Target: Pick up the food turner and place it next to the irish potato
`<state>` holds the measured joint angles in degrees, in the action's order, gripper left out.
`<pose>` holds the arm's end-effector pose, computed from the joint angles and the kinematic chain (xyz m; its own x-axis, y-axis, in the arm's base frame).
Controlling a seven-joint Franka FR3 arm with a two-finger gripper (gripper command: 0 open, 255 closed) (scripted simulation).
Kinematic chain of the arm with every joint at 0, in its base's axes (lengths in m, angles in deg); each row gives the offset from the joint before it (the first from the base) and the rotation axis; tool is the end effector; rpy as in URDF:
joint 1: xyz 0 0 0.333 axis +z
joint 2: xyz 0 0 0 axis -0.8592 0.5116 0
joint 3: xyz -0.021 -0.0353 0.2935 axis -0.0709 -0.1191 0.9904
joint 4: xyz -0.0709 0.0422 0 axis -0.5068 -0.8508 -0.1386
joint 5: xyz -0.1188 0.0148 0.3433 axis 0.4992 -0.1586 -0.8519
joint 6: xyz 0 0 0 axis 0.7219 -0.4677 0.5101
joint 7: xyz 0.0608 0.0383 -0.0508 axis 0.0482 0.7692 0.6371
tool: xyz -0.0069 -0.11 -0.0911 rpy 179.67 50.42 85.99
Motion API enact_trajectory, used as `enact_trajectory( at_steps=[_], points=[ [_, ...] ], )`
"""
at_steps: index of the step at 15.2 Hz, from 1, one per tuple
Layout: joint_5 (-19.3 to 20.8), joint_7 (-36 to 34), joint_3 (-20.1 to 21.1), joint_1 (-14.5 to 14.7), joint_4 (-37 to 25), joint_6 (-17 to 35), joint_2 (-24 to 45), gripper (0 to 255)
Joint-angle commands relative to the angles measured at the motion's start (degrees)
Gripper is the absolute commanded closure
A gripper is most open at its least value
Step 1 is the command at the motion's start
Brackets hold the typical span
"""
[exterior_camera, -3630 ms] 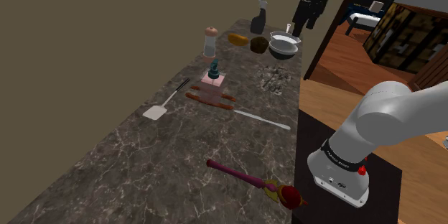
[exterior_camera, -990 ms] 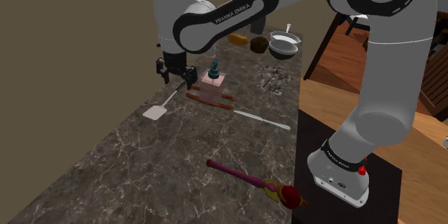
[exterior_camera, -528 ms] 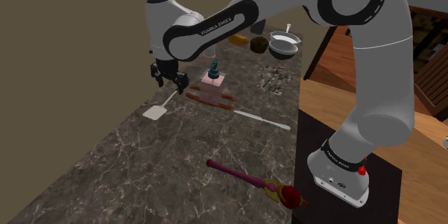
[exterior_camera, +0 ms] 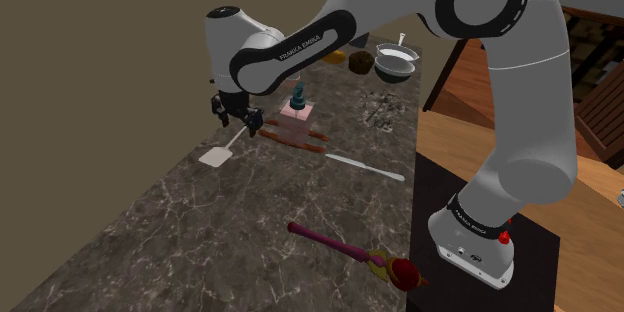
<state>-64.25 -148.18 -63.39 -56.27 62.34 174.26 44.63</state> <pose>0.5924 0.2704 0.2424 0.3675 -0.9276 0.0664 -0.9297 -0.3683 -0.0003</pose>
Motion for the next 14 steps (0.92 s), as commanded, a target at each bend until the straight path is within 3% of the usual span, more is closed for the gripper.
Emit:
enact_trajectory(
  at_steps=[1,3,4,14],
  points=[
    [0.01,0.00,-0.01,0.00,-0.01,0.02,0.02,0],
    [0.01,0.00,0.00,0.00,0.00,0.02,0.01,0],
    [0.01,0.00,0.00,0.00,0.00,0.02,0.01,255],
    [-0.23,0.16,0.16,-0.10,-0.12,-0.49,-0.41,255]
  ],
)
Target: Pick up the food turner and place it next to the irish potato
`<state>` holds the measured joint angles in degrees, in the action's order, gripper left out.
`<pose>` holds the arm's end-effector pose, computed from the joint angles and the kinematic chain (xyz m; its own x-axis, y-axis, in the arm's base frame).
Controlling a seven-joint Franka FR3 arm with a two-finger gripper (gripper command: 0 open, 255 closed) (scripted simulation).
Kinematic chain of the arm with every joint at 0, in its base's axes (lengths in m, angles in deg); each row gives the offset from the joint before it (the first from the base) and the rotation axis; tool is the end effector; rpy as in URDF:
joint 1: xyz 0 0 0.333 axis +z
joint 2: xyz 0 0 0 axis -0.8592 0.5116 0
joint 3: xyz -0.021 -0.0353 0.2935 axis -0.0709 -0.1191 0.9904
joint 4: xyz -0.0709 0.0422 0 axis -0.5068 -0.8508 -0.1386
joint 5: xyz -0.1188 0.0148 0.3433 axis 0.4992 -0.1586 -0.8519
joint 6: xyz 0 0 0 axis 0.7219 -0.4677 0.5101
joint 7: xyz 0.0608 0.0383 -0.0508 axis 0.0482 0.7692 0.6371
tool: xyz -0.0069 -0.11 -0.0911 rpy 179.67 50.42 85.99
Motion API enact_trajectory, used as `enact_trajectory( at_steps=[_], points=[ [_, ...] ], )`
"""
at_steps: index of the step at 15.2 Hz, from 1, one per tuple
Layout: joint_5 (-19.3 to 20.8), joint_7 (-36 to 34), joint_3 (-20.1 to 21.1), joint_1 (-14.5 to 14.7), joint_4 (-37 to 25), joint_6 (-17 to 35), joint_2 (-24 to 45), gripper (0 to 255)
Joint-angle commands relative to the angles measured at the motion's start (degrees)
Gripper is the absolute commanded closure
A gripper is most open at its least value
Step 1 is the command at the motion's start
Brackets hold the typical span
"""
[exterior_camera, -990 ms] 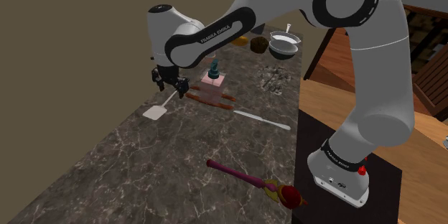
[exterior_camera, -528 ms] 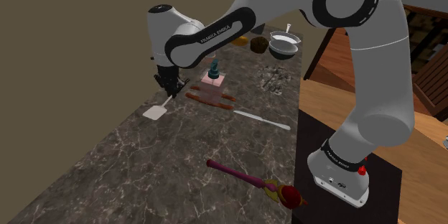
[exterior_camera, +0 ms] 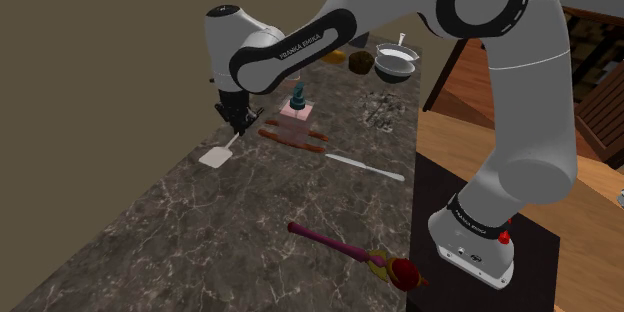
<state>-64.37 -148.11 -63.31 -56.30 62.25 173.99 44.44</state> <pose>0.5924 0.2706 0.2449 0.3674 -0.9277 0.0663 -0.9297 -0.3682 -0.0002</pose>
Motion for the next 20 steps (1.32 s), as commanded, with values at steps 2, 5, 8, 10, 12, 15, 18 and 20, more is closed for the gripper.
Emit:
enact_trajectory(
  at_steps=[2,5,8,10,12,15,18,20],
  points=[
    [-0.57,0.42,0.40,-0.25,-0.32,-1.27,-1.04,255],
    [-1.25,0.90,0.85,-0.49,-0.85,-2.88,-2.22,255],
    [-1.91,1.38,1.28,-0.71,-1.51,-4.54,-3.33,255],
    [-2.34,1.70,1.54,-0.83,-2.03,-5.67,-4.02,255],
    [-2.74,2.01,1.78,-0.93,-2.60,-6.83,-4.68,255],
    [-3.33,2.46,2.12,-1.05,-3.57,-8.60,-5.59,255],
    [-3.87,2.90,2.42,-1.13,-4.68,-10.43,-6.42,255],
    [-4.20,3.18,2.60,-1.15,-5.50,-11.68,-6.92,255]
  ],
)
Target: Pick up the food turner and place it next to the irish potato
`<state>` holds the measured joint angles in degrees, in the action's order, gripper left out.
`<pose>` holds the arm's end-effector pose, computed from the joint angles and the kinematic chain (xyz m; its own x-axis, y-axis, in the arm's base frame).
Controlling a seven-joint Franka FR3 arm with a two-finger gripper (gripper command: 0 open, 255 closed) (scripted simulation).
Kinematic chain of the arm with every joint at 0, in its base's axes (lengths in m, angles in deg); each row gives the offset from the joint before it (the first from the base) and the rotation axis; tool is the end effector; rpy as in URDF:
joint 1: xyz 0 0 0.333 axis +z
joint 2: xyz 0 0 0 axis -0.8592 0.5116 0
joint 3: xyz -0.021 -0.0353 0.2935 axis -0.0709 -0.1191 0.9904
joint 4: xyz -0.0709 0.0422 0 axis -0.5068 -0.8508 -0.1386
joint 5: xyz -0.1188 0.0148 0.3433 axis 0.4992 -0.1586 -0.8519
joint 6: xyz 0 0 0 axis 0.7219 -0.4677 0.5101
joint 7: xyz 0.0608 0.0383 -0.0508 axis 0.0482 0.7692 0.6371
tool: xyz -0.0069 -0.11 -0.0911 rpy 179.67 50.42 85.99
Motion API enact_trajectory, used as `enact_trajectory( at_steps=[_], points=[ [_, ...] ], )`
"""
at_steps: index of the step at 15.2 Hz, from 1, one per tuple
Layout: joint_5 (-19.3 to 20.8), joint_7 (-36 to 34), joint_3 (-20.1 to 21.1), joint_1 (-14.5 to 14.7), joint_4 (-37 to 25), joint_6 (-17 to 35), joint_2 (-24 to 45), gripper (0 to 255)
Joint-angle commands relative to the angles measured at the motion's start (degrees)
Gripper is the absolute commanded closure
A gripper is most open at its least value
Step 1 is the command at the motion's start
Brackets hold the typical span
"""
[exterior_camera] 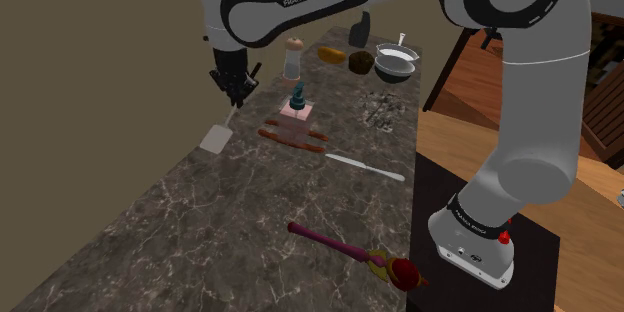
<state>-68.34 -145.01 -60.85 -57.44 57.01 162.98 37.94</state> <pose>0.5925 0.2693 0.3407 0.3676 -0.9276 0.0663 -0.9296 -0.3684 -0.0008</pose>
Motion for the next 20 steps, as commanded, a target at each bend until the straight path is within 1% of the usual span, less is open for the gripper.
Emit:
enact_trajectory(
  at_steps=[1,6,13,20],
  points=[
    [-0.39,0.21,0.23,-0.02,-0.69,-1.30,-0.65,255],
    [-1.03,0.80,0.57,0.02,-2.80,-4.17,-1.56,255],
    [-3.91,9.24,-0.40,-8.54,5.77,-0.24,-7.67,255],
    [-6.10,18.29,-2.35,-15.77,10.33,2.15,-11.21,255]
  ],
)
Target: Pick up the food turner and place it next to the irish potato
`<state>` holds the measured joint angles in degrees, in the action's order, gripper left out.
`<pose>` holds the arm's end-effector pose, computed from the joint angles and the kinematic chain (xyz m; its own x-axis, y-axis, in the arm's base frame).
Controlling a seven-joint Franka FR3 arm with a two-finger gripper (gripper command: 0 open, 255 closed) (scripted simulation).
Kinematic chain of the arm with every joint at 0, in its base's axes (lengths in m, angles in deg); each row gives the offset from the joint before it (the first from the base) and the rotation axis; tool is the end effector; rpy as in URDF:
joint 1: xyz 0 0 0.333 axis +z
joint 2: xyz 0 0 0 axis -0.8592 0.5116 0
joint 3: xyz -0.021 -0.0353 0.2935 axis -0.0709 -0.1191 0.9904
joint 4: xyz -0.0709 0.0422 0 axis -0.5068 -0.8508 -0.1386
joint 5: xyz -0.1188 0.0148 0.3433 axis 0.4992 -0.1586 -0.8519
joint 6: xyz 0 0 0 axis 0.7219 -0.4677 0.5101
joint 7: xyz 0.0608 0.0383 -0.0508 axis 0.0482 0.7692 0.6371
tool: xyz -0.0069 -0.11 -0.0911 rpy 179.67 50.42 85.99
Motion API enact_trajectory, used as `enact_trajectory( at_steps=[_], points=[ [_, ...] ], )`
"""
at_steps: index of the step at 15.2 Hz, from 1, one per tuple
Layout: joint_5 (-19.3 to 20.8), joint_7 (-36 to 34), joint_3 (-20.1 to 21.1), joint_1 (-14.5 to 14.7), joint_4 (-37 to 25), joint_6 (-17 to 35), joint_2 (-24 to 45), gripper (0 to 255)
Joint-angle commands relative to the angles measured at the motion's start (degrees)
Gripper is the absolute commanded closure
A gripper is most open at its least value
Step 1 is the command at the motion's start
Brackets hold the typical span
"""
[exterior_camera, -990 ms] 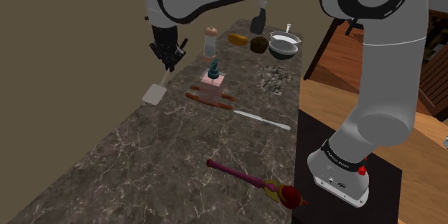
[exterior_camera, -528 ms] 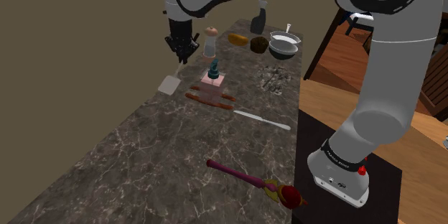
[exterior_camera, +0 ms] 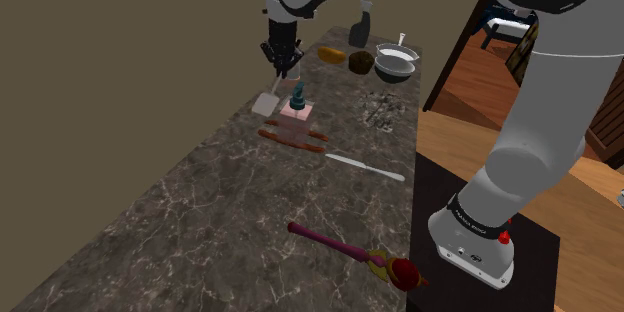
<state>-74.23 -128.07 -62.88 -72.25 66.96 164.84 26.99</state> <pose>0.6022 0.1078 0.3748 0.3663 -0.9281 0.0663 -0.9302 -0.3671 -0.0004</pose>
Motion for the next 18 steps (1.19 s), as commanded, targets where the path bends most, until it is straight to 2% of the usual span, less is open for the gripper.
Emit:
enact_trajectory(
  at_steps=[1,10,18],
  points=[
    [-0.46,2.66,-0.67,-1.89,0.73,0.52,-0.56,255],
    [-1.81,14.09,-4.07,-9.55,0.70,1.47,-0.83,255],
    [-2.05,23.57,-7.17,-15.34,-4.27,0.55,2.45,255]
  ],
)
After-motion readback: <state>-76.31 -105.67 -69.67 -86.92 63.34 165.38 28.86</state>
